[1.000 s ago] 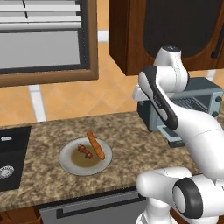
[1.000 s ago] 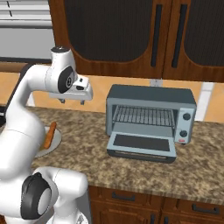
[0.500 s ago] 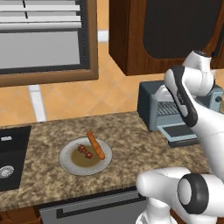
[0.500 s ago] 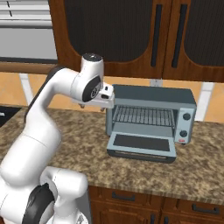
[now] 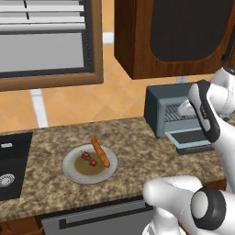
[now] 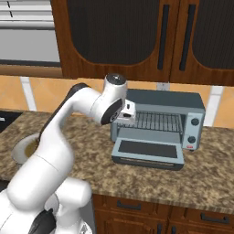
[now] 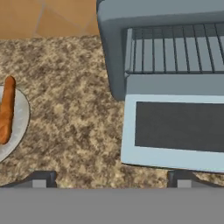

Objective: Pick up the kebab skewer and baguette bread, and place them inside the toaster oven. Close the toaster oven door and start by setting the timer.

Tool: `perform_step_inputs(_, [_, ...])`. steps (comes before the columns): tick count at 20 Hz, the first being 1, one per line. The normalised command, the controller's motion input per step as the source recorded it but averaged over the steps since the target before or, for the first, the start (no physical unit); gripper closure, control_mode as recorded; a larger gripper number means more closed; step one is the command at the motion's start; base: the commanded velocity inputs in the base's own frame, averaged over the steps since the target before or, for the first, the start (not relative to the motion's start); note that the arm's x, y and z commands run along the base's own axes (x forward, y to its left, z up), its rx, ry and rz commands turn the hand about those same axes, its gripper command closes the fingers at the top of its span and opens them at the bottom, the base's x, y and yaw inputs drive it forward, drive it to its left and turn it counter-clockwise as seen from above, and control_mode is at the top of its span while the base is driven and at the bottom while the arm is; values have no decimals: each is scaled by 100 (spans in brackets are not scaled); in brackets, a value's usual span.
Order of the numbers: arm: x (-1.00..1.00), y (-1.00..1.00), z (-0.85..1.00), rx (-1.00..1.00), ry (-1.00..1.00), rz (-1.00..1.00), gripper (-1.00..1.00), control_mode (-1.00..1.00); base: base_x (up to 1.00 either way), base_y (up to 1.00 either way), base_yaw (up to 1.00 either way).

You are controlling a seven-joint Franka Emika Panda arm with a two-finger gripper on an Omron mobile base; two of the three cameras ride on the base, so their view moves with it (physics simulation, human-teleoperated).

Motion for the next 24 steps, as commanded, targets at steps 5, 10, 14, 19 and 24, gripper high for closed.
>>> perform_step_inputs(5, [10, -49, -21, 0, -12, 0, -100, -100, 0, 0, 0])
perform_step_inputs(10, [25, -45, -4, 0, -12, 0, -100, -100, 0, 0, 0])
perform_step_inputs(14, [36, -34, 0, 0, -8, -4, -100, -100, 0, 0, 0])
perform_step_inputs(19, [33, -32, 0, 0, -7, -6, -100, -100, 0, 0, 0])
perform_step_inputs(24, [29, -35, 0, 0, -3, -9, -100, -100, 0, 0, 0])
